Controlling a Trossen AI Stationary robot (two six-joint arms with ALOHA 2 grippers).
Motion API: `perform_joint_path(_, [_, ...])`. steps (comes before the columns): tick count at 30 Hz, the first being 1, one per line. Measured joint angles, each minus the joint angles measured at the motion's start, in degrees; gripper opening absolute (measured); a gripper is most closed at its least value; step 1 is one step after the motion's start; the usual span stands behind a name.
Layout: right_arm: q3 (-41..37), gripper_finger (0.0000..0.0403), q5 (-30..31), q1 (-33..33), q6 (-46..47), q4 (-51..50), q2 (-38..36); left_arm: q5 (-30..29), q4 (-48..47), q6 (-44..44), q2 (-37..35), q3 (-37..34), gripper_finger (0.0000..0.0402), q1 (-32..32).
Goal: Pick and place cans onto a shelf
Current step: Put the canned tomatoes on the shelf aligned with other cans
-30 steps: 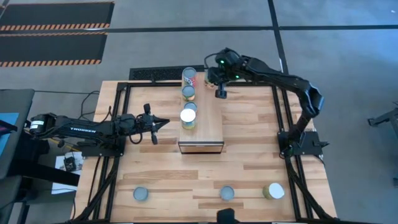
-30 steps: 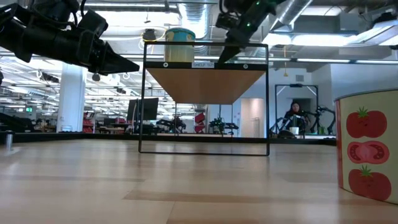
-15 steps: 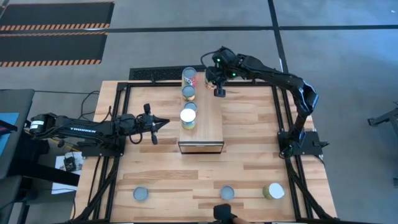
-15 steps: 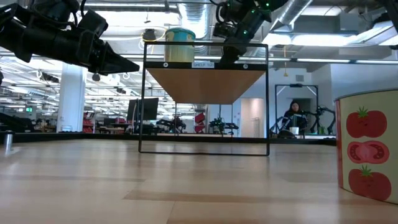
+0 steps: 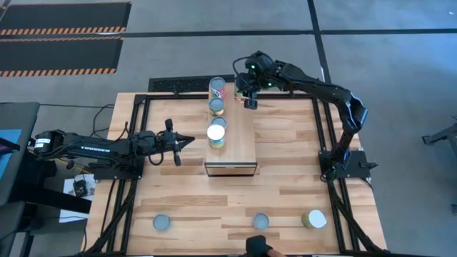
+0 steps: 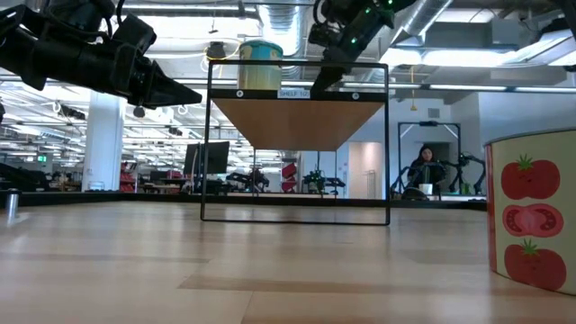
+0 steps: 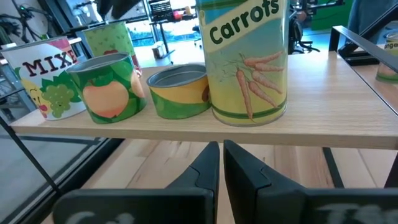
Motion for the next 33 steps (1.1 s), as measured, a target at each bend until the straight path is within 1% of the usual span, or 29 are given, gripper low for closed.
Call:
perform_joint_path(3, [0.0,0.0105,0.8,0.7,-0.2,-1.7,-2.5,0.0,-0.7,0.3,0.0,0.0,0.0012,0.0])
perform_joint_path(5, [-0.7,0.0074,1.1,1.3,-0.2,-0.9,-4.8,0.0,-0.8,0.4,0.0,0.0,0.0012,0.0])
perform_joint_path(7, [-3.1,0.0031,-0.5,1.7,-0.1,-0.1,-7.6,0.0,-0.8,0.4,0.0,0.0,0.0012,0.0])
perform_joint_path(8, [-5.2,0.0017,-1.5,2.0,0.1,1.9,-9.0,0.0,-0.8,0.4,0.0,0.0,0.0012,0.0])
perform_joint_path(9, [-7.8,0.0012,-2.6,2.3,0.7,4.1,-10.6,0.0,-0.8,0.7,0.0,0.0,0.0012,0.0])
perform_joint_path(11, [-14.4,0.0014,-3.4,3.0,2.4,9.8,-14.1,0.0,-0.8,0.9,0.0,0.0,0.0012,0.0])
perform_joint_path(16, [-33.2,0.0005,-3.5,5.2,7.2,28.3,-23.7,0.0,-0.8,0.8,0.0,0.0,0.0012,0.0])
perform_joint_path(19, [-43.3,0.0008,-3.5,6.7,11.3,39.1,-29.4,0.0,-0.8,0.5,0.0,0.0,0.0012,0.0])
perform_joint_path(22, [-51.6,0.0005,-3.5,8.5,14.5,45.9,-34.7,0.0,-0.8,0.4,0.0,0.0,0.0012,0.0])
perform_joint_path(24, [-56.0,0.0004,-3.4,9.7,16.9,48.2,-38.0,0.3,-0.8,0.2,0.0,0.0,0.0012,0.0])
perform_joint_path(27, [-61.0,0.0004,-2.5,12.3,20.0,48.8,-42.9,1.0,-1.2,0.2,0.0,0.0,0.0012,0.0])
perform_joint_path(30, [-64.0,0.0004,1.7,16.3,21.3,47.2,-47.1,1.0,-1.3,0.1,0.0,0.0,0.0012,0.0])
perform_joint_path(33, [-65.4,0.0003,6.8,21.1,21.9,43.1,-50.8,1.0,-1.4,0.1,0.0,0.0,0.0012,0.0])
